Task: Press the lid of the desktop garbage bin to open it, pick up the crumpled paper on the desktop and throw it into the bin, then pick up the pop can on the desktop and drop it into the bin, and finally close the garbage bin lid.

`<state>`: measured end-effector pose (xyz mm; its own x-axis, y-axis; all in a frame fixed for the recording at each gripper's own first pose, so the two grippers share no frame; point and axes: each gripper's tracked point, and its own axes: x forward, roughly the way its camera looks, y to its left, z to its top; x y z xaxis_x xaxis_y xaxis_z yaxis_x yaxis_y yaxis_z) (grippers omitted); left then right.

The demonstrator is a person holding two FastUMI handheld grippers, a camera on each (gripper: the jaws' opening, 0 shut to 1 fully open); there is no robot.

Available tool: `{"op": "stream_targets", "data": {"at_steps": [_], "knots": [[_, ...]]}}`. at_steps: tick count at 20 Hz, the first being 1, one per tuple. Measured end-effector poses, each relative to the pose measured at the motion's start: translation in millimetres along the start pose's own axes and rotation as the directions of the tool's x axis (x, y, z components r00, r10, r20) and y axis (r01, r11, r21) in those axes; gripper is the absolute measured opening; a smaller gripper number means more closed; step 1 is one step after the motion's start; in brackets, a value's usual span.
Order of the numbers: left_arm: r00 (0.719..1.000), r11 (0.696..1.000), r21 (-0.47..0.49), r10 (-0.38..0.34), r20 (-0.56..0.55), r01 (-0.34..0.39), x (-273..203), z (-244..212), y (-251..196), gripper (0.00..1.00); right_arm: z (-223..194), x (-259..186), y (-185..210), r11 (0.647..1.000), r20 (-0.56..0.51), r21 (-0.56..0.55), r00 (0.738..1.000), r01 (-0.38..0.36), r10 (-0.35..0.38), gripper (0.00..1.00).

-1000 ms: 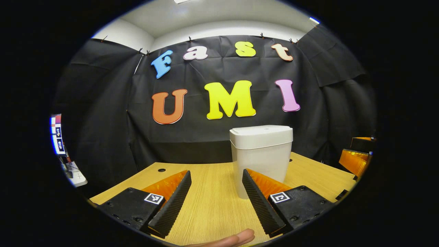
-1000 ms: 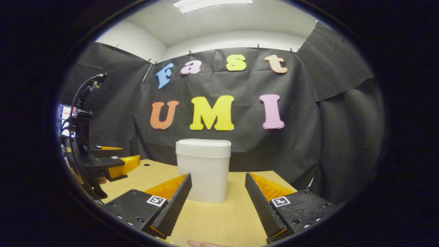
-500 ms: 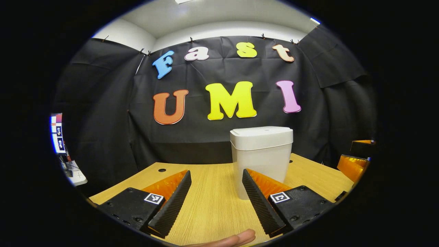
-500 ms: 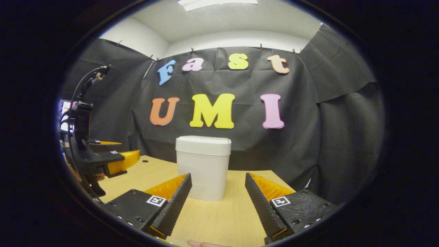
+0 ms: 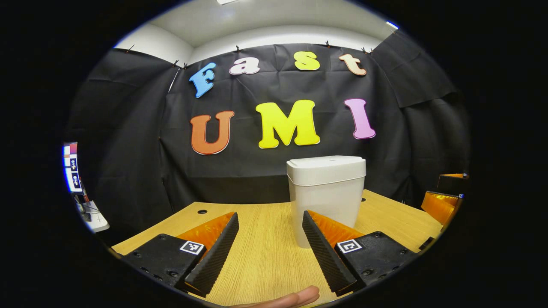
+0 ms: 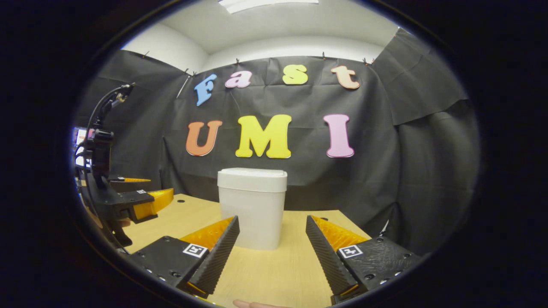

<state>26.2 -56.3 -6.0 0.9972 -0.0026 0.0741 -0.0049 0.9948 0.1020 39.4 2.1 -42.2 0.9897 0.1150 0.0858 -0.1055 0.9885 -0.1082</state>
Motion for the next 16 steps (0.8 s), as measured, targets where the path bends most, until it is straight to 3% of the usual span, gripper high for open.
{"op": "stream_targets", "data": {"at_steps": [16], "knots": [[1.0, 1.0, 0.01, -0.009, -0.023, 0.009, 4.6, -8.6, -4.6, 0.96, -9.7, 4.2, -2.3, 1.0, -0.035, 0.003, 0.999, 0.004, -0.004, 0.97]]}}
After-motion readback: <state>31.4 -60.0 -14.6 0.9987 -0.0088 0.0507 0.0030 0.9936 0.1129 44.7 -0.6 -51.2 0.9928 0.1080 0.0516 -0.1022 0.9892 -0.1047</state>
